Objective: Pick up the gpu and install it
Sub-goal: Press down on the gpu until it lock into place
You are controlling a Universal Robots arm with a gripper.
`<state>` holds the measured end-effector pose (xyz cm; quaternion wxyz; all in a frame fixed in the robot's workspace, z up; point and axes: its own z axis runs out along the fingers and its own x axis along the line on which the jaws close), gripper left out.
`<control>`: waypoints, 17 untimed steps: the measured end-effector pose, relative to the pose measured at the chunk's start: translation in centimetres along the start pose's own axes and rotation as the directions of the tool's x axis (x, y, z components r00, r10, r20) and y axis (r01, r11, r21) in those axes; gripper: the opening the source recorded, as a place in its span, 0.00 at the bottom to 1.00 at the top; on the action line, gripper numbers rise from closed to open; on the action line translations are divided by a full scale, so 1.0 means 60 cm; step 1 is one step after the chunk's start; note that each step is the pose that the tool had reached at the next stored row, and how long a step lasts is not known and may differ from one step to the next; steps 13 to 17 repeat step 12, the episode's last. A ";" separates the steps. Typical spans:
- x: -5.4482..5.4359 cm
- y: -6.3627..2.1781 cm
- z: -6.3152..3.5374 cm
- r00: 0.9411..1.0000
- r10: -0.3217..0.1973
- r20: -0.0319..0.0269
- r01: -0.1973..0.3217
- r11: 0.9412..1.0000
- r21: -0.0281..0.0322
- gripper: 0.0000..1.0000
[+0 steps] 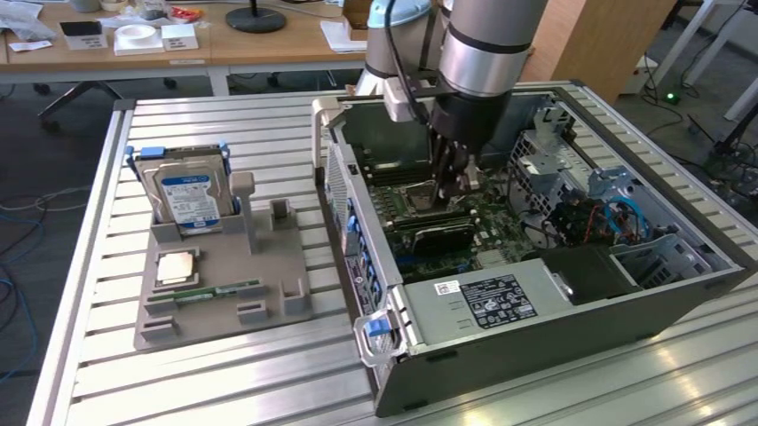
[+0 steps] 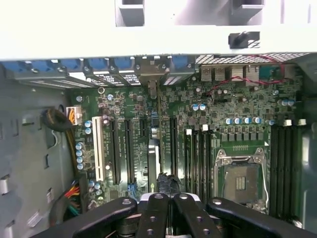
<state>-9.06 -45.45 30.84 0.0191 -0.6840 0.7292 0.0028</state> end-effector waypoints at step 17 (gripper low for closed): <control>-0.001 -0.001 -0.023 1.000 0.000 0.000 0.000 1.000 0.000 0.11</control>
